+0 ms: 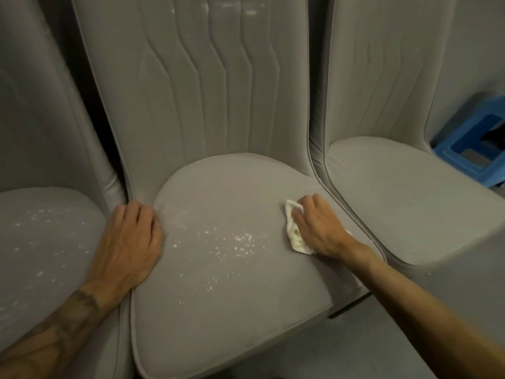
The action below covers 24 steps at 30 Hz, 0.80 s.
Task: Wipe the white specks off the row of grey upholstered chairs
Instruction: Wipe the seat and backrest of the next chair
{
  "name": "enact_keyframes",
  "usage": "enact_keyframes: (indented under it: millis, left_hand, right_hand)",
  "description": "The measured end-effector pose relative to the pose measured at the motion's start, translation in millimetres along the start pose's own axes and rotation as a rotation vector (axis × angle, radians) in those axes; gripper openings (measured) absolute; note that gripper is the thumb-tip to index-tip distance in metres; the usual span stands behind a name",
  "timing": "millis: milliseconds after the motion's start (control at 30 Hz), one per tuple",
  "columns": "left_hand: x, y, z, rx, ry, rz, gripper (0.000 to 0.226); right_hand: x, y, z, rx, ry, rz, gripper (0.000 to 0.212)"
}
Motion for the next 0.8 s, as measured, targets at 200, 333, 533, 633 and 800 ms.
enact_keyframes:
  millis: [200, 333, 533, 633, 800]
  left_hand:
    - [-1, -1, 0, -0.007, -0.005, -0.002, 0.042]
    - [-2, -3, -3, -0.012, -0.001, -0.010, 0.040]
    - [2, -4, 0, 0.002, -0.008, -0.029, 0.031]
    - [2, 3, -2, 0.032, 0.018, -0.120, 0.025]
    - [-6, 18, -25, -0.059, 0.345, -0.456, 0.025]
  right_hand:
    - [77, 1, -42, -0.064, 0.373, 0.218, 0.026]
    - [45, -4, -8, -0.056, 0.215, 0.123, 0.025]
    - [85, 3, -16, -0.167, 0.263, 0.121, 0.014]
    - [96, 1, -28, -0.074, 0.419, 0.237, 0.026]
    - [56, -5, 26, -0.029, 0.094, 0.001, 0.031]
Point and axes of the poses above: each hand's wrist, its own z-axis towards the middle knuckle, its own y-axis out of the back of the hand, x = y × z, the point moved 1 cm from there along z, towards the middle knuckle, and after that the axes turned 15 degrees about -z, right-handed, at the moved point
